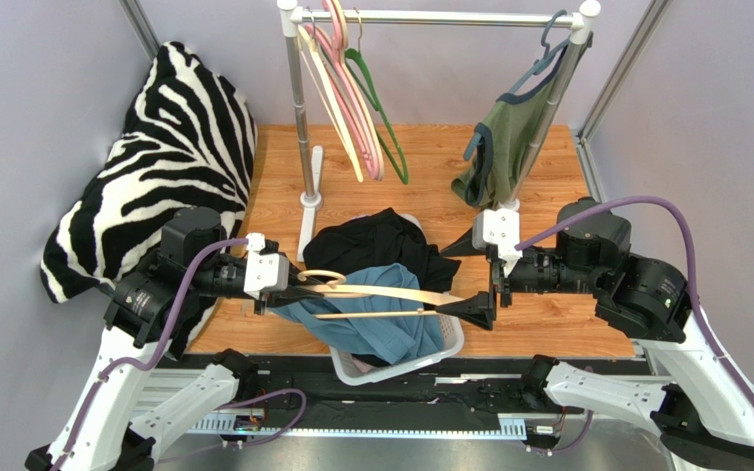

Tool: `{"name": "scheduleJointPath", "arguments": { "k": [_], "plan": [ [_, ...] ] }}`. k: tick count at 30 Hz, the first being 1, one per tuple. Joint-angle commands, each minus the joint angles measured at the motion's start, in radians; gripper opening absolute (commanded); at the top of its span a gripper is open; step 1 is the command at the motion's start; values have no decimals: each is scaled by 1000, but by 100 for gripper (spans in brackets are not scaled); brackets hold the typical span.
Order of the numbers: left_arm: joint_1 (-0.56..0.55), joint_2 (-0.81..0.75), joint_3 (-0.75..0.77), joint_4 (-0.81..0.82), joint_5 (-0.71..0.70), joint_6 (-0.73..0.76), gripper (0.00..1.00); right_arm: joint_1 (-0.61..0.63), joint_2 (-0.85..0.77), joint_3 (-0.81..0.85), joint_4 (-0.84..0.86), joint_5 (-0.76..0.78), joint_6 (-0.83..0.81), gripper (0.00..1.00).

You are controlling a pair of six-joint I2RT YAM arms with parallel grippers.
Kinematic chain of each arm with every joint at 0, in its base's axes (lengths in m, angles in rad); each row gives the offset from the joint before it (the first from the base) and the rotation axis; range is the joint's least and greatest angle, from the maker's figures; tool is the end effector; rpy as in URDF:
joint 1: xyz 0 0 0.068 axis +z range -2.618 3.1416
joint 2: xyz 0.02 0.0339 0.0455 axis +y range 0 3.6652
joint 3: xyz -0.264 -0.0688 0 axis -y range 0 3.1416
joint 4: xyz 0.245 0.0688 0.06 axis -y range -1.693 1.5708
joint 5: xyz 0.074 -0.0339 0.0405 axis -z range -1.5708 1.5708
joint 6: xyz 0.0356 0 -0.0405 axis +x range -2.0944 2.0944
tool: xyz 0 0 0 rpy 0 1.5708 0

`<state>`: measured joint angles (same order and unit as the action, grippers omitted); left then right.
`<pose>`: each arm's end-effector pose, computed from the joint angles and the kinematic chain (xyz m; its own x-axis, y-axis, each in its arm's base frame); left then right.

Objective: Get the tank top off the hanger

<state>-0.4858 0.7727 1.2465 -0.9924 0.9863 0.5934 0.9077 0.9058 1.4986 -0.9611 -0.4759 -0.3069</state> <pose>0.0772 -0.0743 0.4166 0.1389 0.2756 -0.9512 0.9897 -0.0053 0.1429 0.0643 0.1088 0.4699 0.0798 -0.3340 -0.9392 -0.9855 0.1148 -0.1246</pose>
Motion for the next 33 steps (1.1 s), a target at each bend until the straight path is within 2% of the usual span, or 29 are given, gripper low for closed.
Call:
{"name": "scheduleJointPath", "arguments": {
  "k": [1,10,13,16,17,18,19,21,22,24,25,26,27,33],
  "plan": [
    [-11,14,39,26,18,43,2,5,-22,-81,59,-98,90,88],
    [-25,37,74,28,23,48,2,3,-8,-147,87,-67,134,73],
    [-28,36,70,32,25,40,3,5,-12,-150,113,-46,138,65],
    [-30,27,44,49,15,20,4,5,-11,-144,125,-24,141,34],
    [-30,20,36,63,8,-9,5,7,-12,-147,128,-18,141,7],
    [-30,17,30,80,-12,-27,8,5,-18,-152,137,-3,147,0],
    [-30,10,19,118,-21,-46,15,5,-31,-165,156,2,153,0],
    [-30,7,14,177,-58,-113,17,7,-47,-184,177,14,163,0],
    [-30,4,16,195,-78,-157,32,5,-56,-190,191,20,173,0],
    [-30,5,25,221,-150,-190,52,5,-79,-205,194,40,176,0],
    [-30,2,42,222,-178,-214,81,5,-88,-209,193,49,180,0],
    [-30,-1,50,224,-201,-224,92,7,-109,-212,188,59,184,0],
    [-30,-3,60,222,-250,-230,99,5,-120,-213,183,80,187,0],
    [-30,-72,99,273,-417,-260,99,5,-205,-196,107,184,209,0]
  ]
}}
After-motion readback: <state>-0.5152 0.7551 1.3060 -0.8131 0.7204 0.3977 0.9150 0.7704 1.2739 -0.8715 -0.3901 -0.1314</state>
